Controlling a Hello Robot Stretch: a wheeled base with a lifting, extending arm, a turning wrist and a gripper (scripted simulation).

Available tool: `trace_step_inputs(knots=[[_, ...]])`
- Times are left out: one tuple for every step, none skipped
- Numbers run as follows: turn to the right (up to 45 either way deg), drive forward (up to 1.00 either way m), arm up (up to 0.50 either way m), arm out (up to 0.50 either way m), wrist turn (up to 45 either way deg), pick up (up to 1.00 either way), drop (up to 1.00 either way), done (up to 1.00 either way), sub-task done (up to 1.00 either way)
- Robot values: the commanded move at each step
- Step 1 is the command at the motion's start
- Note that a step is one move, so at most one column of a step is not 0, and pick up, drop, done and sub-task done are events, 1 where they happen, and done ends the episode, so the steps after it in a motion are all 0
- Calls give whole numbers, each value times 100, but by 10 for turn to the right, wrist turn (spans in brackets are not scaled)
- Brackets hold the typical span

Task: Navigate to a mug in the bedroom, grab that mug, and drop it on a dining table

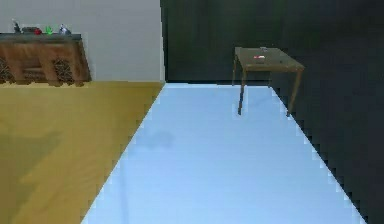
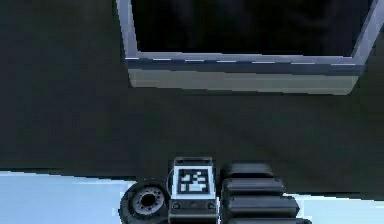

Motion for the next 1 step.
trace_step_inputs(knots=[[0, 100, 0, 0, 0, 0, 0, 0, 0]])
